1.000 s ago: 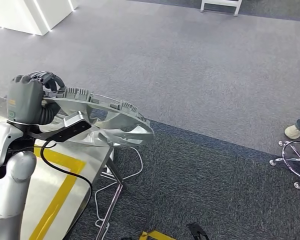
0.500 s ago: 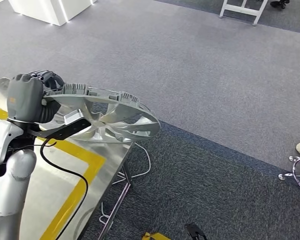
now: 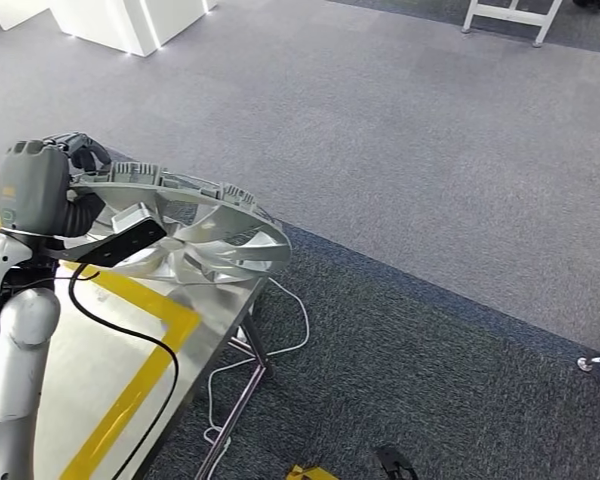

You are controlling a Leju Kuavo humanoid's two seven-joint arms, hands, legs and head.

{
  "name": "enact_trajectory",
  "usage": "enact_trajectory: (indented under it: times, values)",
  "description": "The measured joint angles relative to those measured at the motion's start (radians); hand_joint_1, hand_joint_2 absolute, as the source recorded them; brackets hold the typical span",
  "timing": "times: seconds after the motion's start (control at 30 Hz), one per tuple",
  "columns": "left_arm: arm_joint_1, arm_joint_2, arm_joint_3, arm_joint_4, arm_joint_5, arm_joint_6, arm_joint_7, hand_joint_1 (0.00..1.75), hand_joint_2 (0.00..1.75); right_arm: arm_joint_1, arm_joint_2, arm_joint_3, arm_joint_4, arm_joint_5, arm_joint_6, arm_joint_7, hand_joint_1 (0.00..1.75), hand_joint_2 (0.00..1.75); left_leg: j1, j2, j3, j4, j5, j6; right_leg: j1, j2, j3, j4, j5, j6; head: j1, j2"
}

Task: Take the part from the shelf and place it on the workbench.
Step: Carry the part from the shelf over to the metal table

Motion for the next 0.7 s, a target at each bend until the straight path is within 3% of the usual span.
enact_trajectory:
  times: [0.03,0.07,0.1,0.17,0.23,0.37,0.43,0.5,0.53,0.57,0.6,0.7]
  values:
    - [0.0,0.0,0.0,0.002,0.0,0.0,0.0,1.57,1.75,0.001,0.0,0.0,0.0,0.0,0.0,0.0,0.0,0.0,0.0,0.001,-0.019,0.039,-0.008,-0.001,0.0,-0.006,0.0,0.0,0.0,0.0,0.0,0.0]
    - [0.0,0.001,0.001,0.005,0.0,0.0,0.0,1.57,1.75,0.001,0.0,0.0,0.0,0.0,0.0,0.0,0.0,0.0,0.0,0.002,-0.02,0.04,0.003,0.0,0.0,-0.011,0.0,0.0,0.0,0.0,0.0,0.0]
    - [0.0,0.001,0.001,0.006,0.0,0.0,0.0,1.57,1.75,0.001,0.0,0.0,0.0,0.0,0.0,0.0,0.0,0.0,0.0,0.003,-0.001,0.003,0.031,0.001,0.0,-0.016,0.001,0.0,0.0,0.0,0.0,0.0]
    - [-0.002,0.002,0.002,0.008,-0.003,-0.002,0.004,1.57,1.75,0.0,0.0,0.0,0.0,0.0,0.0,0.0,0.0,0.0,-0.001,0.021,0.071,-0.133,0.092,0.003,0.003,-0.024,0.002,0.001,-0.002,0.003,-0.001,0.0]
    - [-0.009,0.005,0.004,0.011,-0.012,-0.01,0.017,1.57,1.75,-0.001,0.0,0.0,0.0,0.001,0.001,0.0,0.0,0.0,-0.004,0.036,0.117,-0.225,0.115,0.008,0.008,-0.03,0.002,0.003,-0.003,0.011,0.0,0.0]
    - [-0.02,0.022,0.023,0.029,-0.02,-0.023,0.029,1.57,1.75,-0.001,0.0,0.0,0.0,0.004,0.001,0.0,0.0,0.0,-0.004,0.024,0.124,-0.246,0.118,0.031,0.007,-0.034,-0.004,0.009,-0.009,0.033,0.003,0.0]
    - [-0.028,0.028,0.032,0.038,-0.02,-0.024,0.029,1.57,1.75,-0.001,0.0,0.0,0.0,0.004,0.001,0.0,0.0,0.0,0.0,0.018,0.125,-0.249,0.122,0.041,0.005,-0.017,-0.044,0.091,-0.054,0.042,0.008,0.0]
    - [-0.032,0.031,0.039,0.048,-0.021,-0.025,0.03,1.57,1.75,0.001,0.0,0.0,0.0,0.004,0.0,0.0,0.0,0.0,-0.001,0.01,0.125,-0.249,0.122,0.045,0.006,-0.006,-0.11,0.229,-0.111,0.046,0.013,0.0]
    - [-0.032,0.033,0.042,0.053,-0.021,-0.025,0.03,1.57,1.75,0.003,0.0,0.0,0.0,0.004,0.0,0.0,0.0,0.0,-0.001,0.005,0.126,-0.249,0.122,0.045,0.006,-0.005,-0.134,0.275,-0.122,0.046,0.013,0.0]
    - [-0.032,0.035,0.045,0.057,-0.021,-0.025,0.03,1.57,1.75,0.004,0.0,0.0,0.0,0.004,0.0,0.0,0.0,0.0,-0.001,-0.001,0.126,-0.249,0.122,0.045,0.006,-0.005,-0.142,0.285,-0.114,0.045,0.014,0.0]
    - [-0.032,0.036,0.046,0.061,-0.021,-0.025,0.03,1.57,1.75,0.005,0.0,0.0,0.0,0.004,0.0,0.0,0.0,0.0,-0.002,-0.008,0.127,-0.249,0.122,0.045,0.006,-0.004,-0.129,0.252,-0.089,0.043,0.014,0.0]
    - [-0.033,0.039,0.048,0.068,-0.021,-0.025,0.03,1.57,1.75,0.003,0.001,0.0,0.0,0.004,0.0,0.0,0.0,0.0,-0.004,-0.025,0.127,-0.246,0.12,0.038,0.003,0.015,-0.03,0.054,-0.007,0.035,0.013,0.0]
